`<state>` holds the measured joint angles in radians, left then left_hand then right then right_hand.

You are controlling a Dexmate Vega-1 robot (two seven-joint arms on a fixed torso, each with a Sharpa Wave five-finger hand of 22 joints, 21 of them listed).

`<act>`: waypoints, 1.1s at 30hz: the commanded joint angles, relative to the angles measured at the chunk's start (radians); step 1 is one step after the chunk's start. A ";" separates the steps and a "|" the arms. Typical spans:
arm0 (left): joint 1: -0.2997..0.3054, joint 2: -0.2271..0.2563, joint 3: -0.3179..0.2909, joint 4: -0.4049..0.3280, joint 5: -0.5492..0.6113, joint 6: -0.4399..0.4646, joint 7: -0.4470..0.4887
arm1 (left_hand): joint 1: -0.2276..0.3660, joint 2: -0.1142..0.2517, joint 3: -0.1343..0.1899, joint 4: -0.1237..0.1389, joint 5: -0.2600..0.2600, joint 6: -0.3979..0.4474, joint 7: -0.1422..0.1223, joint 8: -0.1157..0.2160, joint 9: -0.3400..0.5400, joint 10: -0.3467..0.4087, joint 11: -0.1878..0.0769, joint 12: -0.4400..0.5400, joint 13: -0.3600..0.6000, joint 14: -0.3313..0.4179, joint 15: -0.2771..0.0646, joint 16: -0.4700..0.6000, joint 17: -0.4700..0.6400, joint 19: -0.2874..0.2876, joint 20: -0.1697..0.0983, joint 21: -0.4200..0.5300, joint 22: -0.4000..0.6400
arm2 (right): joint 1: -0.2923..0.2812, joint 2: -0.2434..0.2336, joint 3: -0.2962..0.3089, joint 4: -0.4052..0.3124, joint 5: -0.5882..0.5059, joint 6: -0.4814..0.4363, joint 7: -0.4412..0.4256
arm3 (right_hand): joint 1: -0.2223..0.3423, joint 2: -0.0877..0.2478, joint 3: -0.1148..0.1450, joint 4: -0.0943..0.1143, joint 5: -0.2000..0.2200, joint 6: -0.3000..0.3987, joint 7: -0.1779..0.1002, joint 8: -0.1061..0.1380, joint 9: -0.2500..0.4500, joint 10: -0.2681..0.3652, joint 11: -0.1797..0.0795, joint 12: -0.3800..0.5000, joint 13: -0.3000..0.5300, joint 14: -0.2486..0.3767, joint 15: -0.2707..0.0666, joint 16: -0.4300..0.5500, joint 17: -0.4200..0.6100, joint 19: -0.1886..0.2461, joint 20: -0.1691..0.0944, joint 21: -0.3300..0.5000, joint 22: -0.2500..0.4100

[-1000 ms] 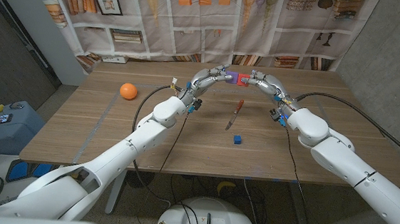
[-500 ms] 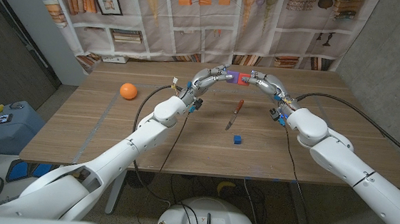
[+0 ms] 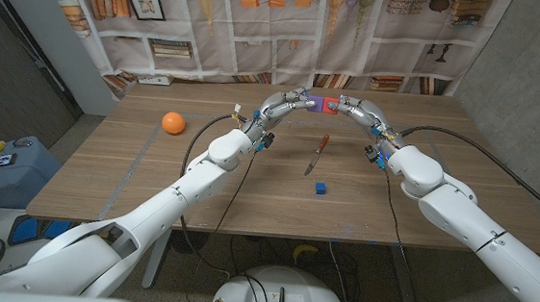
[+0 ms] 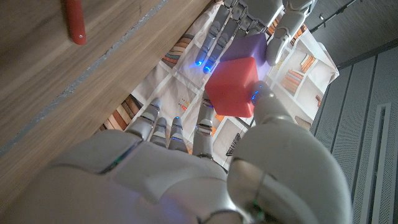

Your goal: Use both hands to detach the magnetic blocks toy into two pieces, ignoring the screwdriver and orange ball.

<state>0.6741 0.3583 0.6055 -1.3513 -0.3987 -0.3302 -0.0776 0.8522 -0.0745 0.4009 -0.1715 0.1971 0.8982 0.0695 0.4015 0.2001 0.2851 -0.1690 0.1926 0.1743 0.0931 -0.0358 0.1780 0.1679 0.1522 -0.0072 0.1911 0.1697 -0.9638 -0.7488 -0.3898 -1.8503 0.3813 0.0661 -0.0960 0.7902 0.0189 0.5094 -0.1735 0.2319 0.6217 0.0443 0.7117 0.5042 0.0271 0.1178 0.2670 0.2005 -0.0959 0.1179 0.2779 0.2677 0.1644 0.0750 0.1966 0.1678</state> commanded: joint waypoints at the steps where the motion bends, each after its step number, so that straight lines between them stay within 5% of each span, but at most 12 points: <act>1: 0.005 0.011 -0.005 -0.011 0.003 0.009 0.008 | 0.084 0.084 -0.003 0.002 0.008 0.128 -0.125 0.048 0.074 0.000 0.006 -0.001 0.004 0.004 -0.009 0.002 0.003 0.000 0.004 0.002 0.004 | -0.002 -0.005 0.009 0.002 0.009 0.000 0.000 | 0.049 0.045 -0.005 0.001 0.002 0.080 -0.073 0.013 0.007 0.010 0.001 0.001 0.002 0.008 0.002 0.007 0.004 0.007 -0.007 0.006 0.002; 16: 0.017 0.036 -0.013 -0.042 0.009 0.031 0.021 | 0.086 0.085 -0.005 0.002 0.008 0.128 -0.125 0.049 0.075 -0.002 0.005 -0.001 0.004 0.004 -0.010 0.002 0.003 0.000 0.004 0.002 0.004 | -0.002 -0.019 0.016 -0.007 0.008 -0.021 -0.006 | 0.059 0.049 -0.010 0.001 0.002 0.076 -0.070 0.016 0.006 0.017 -0.003 -0.006 0.001 0.009 0.001 0.008 0.007 0.010 -0.008 0.003 0.002; 33: 0.027 0.126 -0.013 -0.136 0.075 0.131 0.052 | 0.088 0.086 -0.008 0.002 0.009 0.120 -0.126 0.048 0.076 -0.004 0.007 -0.002 0.004 0.002 -0.008 0.002 0.003 -0.001 0.007 0.002 0.004 | 0.005 -0.067 0.013 -0.034 -0.048 -0.088 -0.022 | 0.070 0.053 -0.016 0.000 0.002 0.070 -0.074 0.014 -0.001 0.019 -0.006 -0.014 0.001 0.009 -0.004 0.007 0.010 0.015 -0.012 0.002 0.003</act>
<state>0.6919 0.4329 0.5947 -1.4315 -0.3706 -0.2755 -0.0519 0.8551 -0.0774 0.3945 -0.1704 0.2000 0.8982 0.0694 0.4015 0.2002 0.2817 -0.1656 0.1926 0.1743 0.0930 -0.0358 0.1780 0.1679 0.1485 -0.0036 0.1911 0.1696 -0.9651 -0.7803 -0.3753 -1.8637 0.3615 0.0163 -0.1127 0.7903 0.0188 0.4964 -0.1697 0.2273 0.6216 0.0443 0.7221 0.5021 0.0431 0.1126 0.2583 0.1999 -0.0907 0.1125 0.2779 0.2719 0.1714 0.0679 0.1966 0.1678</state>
